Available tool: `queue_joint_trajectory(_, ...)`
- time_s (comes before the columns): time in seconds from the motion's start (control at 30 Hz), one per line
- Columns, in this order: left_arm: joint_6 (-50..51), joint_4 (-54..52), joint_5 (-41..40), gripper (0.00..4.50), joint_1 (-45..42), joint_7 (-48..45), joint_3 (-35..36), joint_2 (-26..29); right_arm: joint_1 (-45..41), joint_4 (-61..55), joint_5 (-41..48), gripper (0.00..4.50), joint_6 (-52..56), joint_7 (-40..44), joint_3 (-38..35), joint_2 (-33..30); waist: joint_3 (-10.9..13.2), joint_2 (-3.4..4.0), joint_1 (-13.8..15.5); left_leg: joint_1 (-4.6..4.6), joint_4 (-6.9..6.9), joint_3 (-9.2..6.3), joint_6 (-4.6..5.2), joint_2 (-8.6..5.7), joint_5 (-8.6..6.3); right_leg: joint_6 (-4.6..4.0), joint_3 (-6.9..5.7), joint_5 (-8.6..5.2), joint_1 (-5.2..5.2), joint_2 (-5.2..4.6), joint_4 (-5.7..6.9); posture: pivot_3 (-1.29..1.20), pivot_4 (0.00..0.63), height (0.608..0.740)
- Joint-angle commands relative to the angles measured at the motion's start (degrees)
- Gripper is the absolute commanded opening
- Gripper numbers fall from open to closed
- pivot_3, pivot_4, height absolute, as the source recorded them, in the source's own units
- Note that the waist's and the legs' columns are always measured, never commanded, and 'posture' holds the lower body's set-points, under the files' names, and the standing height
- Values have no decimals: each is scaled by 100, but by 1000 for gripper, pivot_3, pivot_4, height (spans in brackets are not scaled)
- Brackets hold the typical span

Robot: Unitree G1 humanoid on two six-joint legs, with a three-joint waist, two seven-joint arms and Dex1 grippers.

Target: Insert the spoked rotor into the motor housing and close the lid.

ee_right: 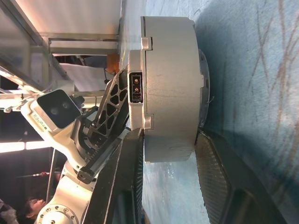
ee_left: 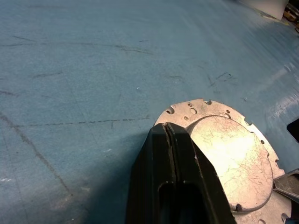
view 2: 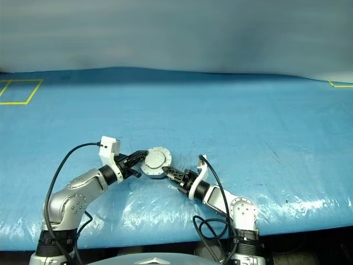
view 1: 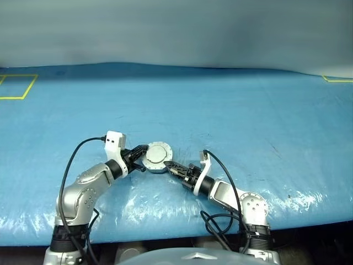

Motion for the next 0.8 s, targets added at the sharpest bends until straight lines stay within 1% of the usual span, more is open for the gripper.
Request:
queue_joint_trajectory(0.03, -51, -276, -718, 171, 40, 300, 736, -346, 123, -9, 96, 1283, -131, -80, 93, 410, 1, -1, 4, -2, 0, 0, 0, 0, 0, 1, 0, 0, -1, 0, 0, 0, 150, 740)
queue_joint_trajectory(0.1, 36, -385, -1223, 565, 152, 513, 1065, -599, 136, -82, 197, 1282, -182, -82, 89, 405, 1, 0, 4, -4, 0, -1, 0, 0, 0, 1, 0, 1, -2, 0, -1, 0, 150, 740)
queue_joint_trajectory(0.2, 153, -502, -2000, 1575, 405, 818, 1451, -908, 124, -230, 413, 1275, -307, -116, 53, 424, 4, -3, 15, -11, -1, -1, 1, -1, -1, 3, 0, 1, -3, -2, -8, 0, 150, 740)
queue_joint_trajectory(0.4, 31, -635, -2967, 3578, 917, 1165, 1577, -1392, -250, -368, 651, 1275, -577, -171, 52, 354, 21, -8, 65, -21, 8, -2, 0, -4, -1, 3, -1, 1, -8, -4, -11, 0, 150, 740)
queue_joint_trajectory(0.43, 9, -639, -3131, 3976, 962, 1232, 1573, -1466, -313, -358, 680, 1275, -606, -184, 45, 342, 30, -9, 70, -23, 10, -2, 0, -4, -1, 3, -1, 2, -10, -4, -11, 0, 150, 740)
queue_joint_trajectory(0.47, -4, -644, -3255, 4294, 1017, 1285, 1538, -1536, -387, -341, 701, 1275, -632, -191, 43, 330, 35, -10, 74, -27, 13, -2, 0, -4, 0, 3, -1, 2, -14, -4, -10, 0, 150, 740)
queue_joint_trajectory(0.5, -7, -638, -3358, 4498, 1079, 1338, 1474, -1613, -472, -323, 716, 1275, -649, -190, 47, 316, 39, -11, 72, -28, 14, -2, 0, -4, 0, 3, -1, 3, -14, -4, -10, 0, 150, 740)
queue_joint_trajectory(0.63, -97, -509, -3848, 4500, 1264, 1474, 1291, -1972, -736, -280, 748, 1275, -701, -180, 80, 289, 42, -9, 75, -37, 9, -3, 0, -5, -1, 4, -1, 6, -22, -4, -12, 0, 150, 740)
queue_joint_trajectory(0.7, -201, -442, -4121, 4500, 1325, 1538, 1251, -2160, -843, -286, 786, 1275, -722, -193, 88, 303, 45, -9, 81, -40, 8, -5, 1, -5, -1, 22, -3, 20, -24, -4, -11, 0, 150, 740)
queue_joint_trajectory(0.8, -292, -337, -4449, 4500, 1414, 1638, 1107, -2268, -945, -386, 902, 1275, -707, -228, 155, 331, 46, -7, 80, -47, 6, -6, 1, -5, -1, 16, -5, 25, -30, -4, -12, 0, 150, 740)
